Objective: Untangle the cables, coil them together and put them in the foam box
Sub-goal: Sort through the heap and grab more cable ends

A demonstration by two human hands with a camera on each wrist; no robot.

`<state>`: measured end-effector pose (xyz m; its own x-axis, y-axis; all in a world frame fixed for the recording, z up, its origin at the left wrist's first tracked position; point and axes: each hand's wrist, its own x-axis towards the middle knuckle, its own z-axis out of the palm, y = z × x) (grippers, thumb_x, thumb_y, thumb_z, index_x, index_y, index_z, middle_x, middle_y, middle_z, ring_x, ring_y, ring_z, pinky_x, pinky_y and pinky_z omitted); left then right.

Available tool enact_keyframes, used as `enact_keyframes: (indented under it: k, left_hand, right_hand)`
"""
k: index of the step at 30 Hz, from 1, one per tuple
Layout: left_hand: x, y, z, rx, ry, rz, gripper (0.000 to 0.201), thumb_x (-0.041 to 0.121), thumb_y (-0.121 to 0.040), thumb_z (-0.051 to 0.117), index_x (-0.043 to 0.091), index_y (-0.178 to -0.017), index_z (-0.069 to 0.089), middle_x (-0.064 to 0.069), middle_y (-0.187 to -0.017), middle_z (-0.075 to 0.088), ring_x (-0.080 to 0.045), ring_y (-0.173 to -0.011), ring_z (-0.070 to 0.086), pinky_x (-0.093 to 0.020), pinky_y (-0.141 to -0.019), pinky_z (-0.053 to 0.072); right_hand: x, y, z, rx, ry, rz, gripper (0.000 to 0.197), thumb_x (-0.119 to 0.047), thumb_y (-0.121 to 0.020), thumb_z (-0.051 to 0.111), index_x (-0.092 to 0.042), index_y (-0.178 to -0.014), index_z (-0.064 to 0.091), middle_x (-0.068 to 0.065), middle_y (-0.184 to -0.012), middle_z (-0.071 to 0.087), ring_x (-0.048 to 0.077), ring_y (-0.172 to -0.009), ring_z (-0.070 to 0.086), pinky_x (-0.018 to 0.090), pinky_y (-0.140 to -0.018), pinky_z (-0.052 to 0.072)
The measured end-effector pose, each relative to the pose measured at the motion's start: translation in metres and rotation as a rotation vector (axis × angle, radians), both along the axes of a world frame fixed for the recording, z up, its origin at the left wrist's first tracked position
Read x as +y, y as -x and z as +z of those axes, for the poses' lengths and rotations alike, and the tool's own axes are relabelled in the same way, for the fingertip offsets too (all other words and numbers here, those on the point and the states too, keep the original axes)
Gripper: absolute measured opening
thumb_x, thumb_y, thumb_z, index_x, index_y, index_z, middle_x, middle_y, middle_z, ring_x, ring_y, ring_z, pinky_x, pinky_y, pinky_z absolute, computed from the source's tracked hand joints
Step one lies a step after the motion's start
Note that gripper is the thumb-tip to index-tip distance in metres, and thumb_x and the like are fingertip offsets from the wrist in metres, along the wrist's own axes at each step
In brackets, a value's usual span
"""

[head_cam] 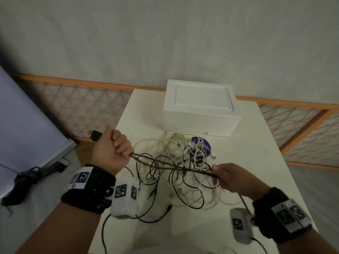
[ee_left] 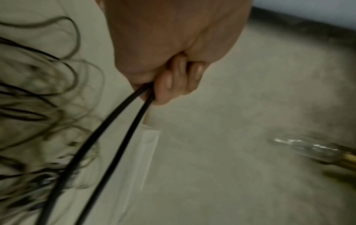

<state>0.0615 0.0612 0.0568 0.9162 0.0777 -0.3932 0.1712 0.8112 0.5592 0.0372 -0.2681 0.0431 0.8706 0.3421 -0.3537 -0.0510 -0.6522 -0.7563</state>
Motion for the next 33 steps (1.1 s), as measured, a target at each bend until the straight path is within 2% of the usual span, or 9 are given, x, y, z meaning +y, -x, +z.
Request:
enact_keyframes:
  k: [3, 6, 11, 16, 21, 24, 28, 31, 33]
  left_hand:
    - [-0.014, 0.01, -0.033, 0.128, -0.061, -0.059, 0.054, 0.048, -0.099, 0.039, 0.019, -0.053, 0.037, 0.006, -0.042, 0.029, -0.008, -0.031, 0.021, -0.02, -0.034, 0.018]
    - [-0.043, 0.015, -0.062, 0.213, -0.104, -0.107, 0.046, 0.042, -0.1, 0.041, 0.016, -0.062, 0.042, 0.003, -0.048, 0.04, -0.008, -0.03, 0.023, -0.017, -0.032, 0.021]
    - [-0.069, 0.001, -0.091, 0.279, -0.286, -0.239, 0.037, 0.041, -0.101, 0.042, 0.013, -0.093, 0.066, -0.002, -0.098, 0.071, -0.007, -0.034, 0.024, -0.019, -0.038, 0.029]
    - [-0.052, -0.011, -0.125, 0.43, -0.31, -0.221, 0.028, 0.031, -0.099, 0.053, 0.017, -0.119, 0.064, -0.004, -0.123, 0.065, -0.009, -0.036, 0.027, -0.021, -0.04, 0.037]
    - [-0.022, -0.015, -0.146, 0.473, -0.327, -0.116, 0.025, 0.03, -0.096, 0.055, 0.014, -0.113, 0.066, -0.002, -0.105, 0.07, -0.009, -0.034, 0.026, -0.018, -0.037, 0.032]
    - [-0.018, -0.019, -0.155, 0.463, -0.365, -0.109, 0.027, 0.033, -0.098, 0.05, 0.015, -0.11, 0.066, -0.002, -0.115, 0.07, -0.011, -0.034, 0.025, -0.021, -0.037, 0.033]
    - [-0.028, -0.027, -0.158, 0.443, -0.36, -0.111, 0.032, 0.035, -0.1, 0.044, 0.014, -0.11, 0.066, 0.0, -0.11, 0.071, -0.009, -0.034, 0.025, -0.02, -0.036, 0.034]
    - [-0.039, -0.031, -0.15, 0.395, -0.337, -0.078, 0.035, 0.035, -0.101, 0.044, 0.008, -0.099, 0.065, -0.002, -0.075, 0.064, -0.009, -0.034, 0.027, -0.018, -0.035, 0.029]
    - [-0.047, -0.032, -0.141, 0.365, -0.349, -0.079, 0.034, 0.033, -0.101, 0.044, 0.008, -0.087, 0.062, 0.002, -0.052, 0.042, -0.009, -0.034, 0.025, -0.018, -0.037, 0.024]
  right_hand:
    - [-0.021, -0.009, -0.011, -0.08, 0.423, 0.043, 0.053, -0.054, -0.096, 0.036, -0.019, -0.064, 0.059, -0.007, -0.054, 0.053, 0.002, -0.053, 0.049, 0.017, -0.057, 0.037]
    - [-0.015, -0.017, -0.023, -0.178, 0.795, 0.127, 0.028, -0.043, -0.098, 0.038, -0.025, -0.088, 0.056, -0.002, -0.098, 0.065, 0.016, -0.092, 0.059, 0.03, -0.079, 0.046]
    - [0.065, -0.035, -0.049, -0.501, 0.5, 0.328, 0.046, -0.028, -0.09, 0.05, -0.031, -0.136, 0.045, -0.003, -0.147, 0.039, 0.021, -0.133, 0.038, 0.04, -0.109, 0.034]
    - [0.062, -0.06, -0.104, -0.123, 0.75, 0.449, 0.064, -0.049, -0.089, 0.05, -0.044, -0.145, 0.02, -0.004, -0.158, 0.016, 0.026, -0.143, 0.022, 0.06, -0.107, 0.029]
    - [-0.009, -0.077, -0.123, 0.112, 0.861, 0.323, 0.079, -0.035, -0.087, 0.057, -0.061, -0.141, 0.006, -0.011, -0.158, -0.016, 0.031, -0.146, -0.011, 0.065, -0.109, 0.021]
    - [-0.013, -0.097, -0.107, 0.203, 0.809, 0.356, 0.068, -0.028, -0.085, 0.053, -0.058, -0.139, 0.025, -0.004, -0.16, 0.003, 0.031, -0.146, 0.013, 0.052, -0.113, 0.026]
    - [0.019, -0.125, -0.067, -0.172, 0.781, 0.283, 0.034, -0.024, -0.087, 0.048, -0.04, -0.113, 0.063, -0.012, -0.128, 0.056, 0.016, -0.117, 0.053, 0.039, -0.099, 0.042]
    - [0.049, -0.138, -0.064, -0.551, 0.717, 0.233, 0.038, -0.017, -0.085, 0.051, -0.035, -0.118, 0.06, -0.005, -0.131, 0.05, 0.022, -0.119, 0.047, 0.038, -0.094, 0.037]
    - [0.06, -0.144, -0.076, -0.567, 0.791, 0.375, 0.043, -0.016, -0.087, 0.048, -0.031, -0.127, 0.053, -0.001, -0.142, 0.041, 0.026, -0.128, 0.039, 0.043, -0.099, 0.033]
